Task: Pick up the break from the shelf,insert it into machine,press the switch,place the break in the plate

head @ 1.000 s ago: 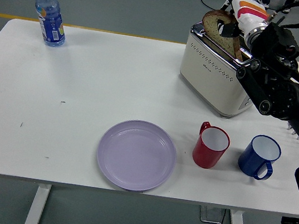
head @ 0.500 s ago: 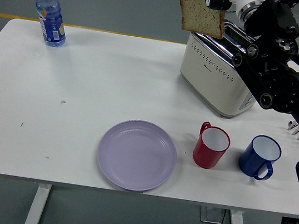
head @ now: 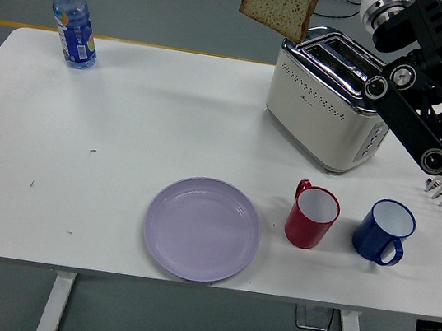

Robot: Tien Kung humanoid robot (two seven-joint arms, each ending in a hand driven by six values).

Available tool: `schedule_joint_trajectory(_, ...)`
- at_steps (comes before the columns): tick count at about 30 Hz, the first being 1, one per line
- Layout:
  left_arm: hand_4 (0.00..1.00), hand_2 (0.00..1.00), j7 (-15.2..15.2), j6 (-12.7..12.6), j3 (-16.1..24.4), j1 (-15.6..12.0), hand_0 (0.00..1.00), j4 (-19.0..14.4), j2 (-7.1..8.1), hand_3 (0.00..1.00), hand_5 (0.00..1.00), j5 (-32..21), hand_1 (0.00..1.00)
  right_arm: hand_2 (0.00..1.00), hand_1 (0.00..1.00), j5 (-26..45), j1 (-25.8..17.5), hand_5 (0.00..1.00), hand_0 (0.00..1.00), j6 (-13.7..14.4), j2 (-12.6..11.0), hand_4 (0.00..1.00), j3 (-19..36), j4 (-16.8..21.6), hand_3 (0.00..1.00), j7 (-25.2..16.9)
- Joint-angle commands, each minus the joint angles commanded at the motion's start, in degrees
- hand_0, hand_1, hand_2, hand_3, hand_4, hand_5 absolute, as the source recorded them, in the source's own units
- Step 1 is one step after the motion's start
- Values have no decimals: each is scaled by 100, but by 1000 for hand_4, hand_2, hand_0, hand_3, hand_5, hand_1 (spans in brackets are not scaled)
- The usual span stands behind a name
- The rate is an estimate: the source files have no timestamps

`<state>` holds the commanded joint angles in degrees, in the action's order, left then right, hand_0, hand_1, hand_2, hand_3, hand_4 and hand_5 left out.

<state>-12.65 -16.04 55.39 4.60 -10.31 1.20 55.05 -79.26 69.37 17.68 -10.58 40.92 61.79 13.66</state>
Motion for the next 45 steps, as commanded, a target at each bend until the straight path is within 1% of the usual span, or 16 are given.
schedule_joint_trajectory(5,271,419,13,19,-15,-5,623,0,-9,510,795,-26,443,380,304,1185,-158,2,224,-130,-369,430,-149,937,452,298)
schedule_joint_trajectory(6,272,419,16,23,-16,-1,623,0,-10,510,796,-28,444,378,301,1439,-209,2,228,-195,-460,455,-198,1138,449,372)
schedule_joint_trajectory(9,272,419,21,30,-30,9,623,0,-14,510,796,-39,444,378,301,2074,-293,2,228,-303,-592,455,-291,1541,449,477)
schedule_joint_trajectory(10,272,419,25,35,-46,16,623,0,-16,510,796,-56,444,378,301,2292,-343,2,228,-382,-655,455,-365,1700,449,535)
schedule_joint_trajectory(14,271,421,32,43,-62,29,623,0,-26,510,795,-80,446,376,298,2832,-490,2,227,-542,-786,453,-598,2137,445,650)
schedule_joint_trajectory(17,271,421,35,48,-64,32,623,0,-33,510,795,-85,446,376,298,3036,-579,2,227,-614,-860,453,-809,2366,445,696)
schedule_joint_trajectory(21,269,423,41,52,-66,38,623,0,-43,510,795,-98,448,376,296,3371,-670,2,229,-793,-943,451,-1394,2611,445,804)
schedule_joint_trajectory(26,268,425,46,53,-79,41,623,0,-54,510,794,-135,448,375,296,3367,-721,2,231,-832,-911,448,-1819,2623,445,861)
schedule_joint_trajectory(31,267,426,63,49,-86,58,623,0,-51,510,794,-166,450,374,294,3415,-790,2,231,-855,-792,437,-2222,2466,445,883)
schedule_joint_trajectory(35,267,426,63,49,-102,66,623,0,-58,510,794,-187,450,374,294,3371,-900,2,231,-843,-617,437,-2437,2210,445,854)
schedule_joint_trajectory(38,267,427,62,51,-110,73,623,0,-62,509,794,-186,450,373,292,3229,-980,2,233,-759,-491,428,-2545,1915,443,805)
schedule_joint_trajectory(45,267,428,59,55,-113,74,623,0,-70,510,793,-202,450,373,290,3228,-1084,2,232,-699,-301,426,-2615,1458,443,736)
